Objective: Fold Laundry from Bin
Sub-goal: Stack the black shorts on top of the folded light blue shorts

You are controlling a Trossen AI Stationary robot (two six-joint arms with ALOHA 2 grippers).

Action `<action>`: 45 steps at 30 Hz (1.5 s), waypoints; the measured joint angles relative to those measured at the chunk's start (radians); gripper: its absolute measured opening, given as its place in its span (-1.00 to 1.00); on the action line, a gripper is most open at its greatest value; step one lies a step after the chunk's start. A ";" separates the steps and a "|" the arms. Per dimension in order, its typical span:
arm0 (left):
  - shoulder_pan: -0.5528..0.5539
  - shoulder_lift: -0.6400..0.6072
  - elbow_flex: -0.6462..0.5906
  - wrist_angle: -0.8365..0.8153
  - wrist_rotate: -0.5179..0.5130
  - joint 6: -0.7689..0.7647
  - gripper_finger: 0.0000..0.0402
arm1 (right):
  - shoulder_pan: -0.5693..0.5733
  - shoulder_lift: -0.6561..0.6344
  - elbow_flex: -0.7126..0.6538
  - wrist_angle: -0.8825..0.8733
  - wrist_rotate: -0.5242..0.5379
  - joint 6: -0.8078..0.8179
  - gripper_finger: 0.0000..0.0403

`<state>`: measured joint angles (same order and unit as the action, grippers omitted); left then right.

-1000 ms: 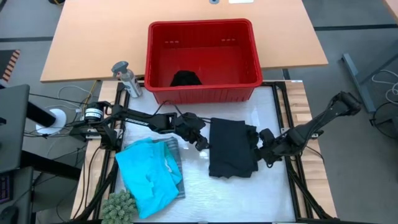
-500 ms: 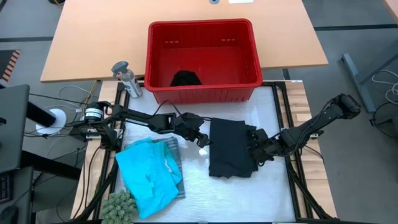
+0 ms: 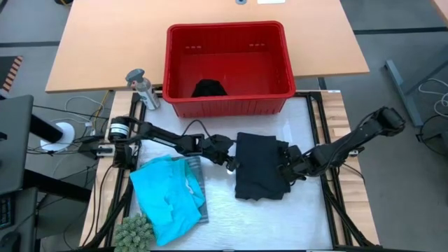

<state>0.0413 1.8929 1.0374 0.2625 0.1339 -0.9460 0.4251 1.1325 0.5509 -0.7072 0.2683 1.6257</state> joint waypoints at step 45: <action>0.012 0.114 0.002 0.087 0.079 -0.225 0.74 | -0.009 0.189 0.000 0.122 -0.021 -0.022 0.50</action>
<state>0.0528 2.0067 1.0397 0.3492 0.2132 -1.1715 0.4160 1.3212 0.5510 -0.5848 0.2473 1.6040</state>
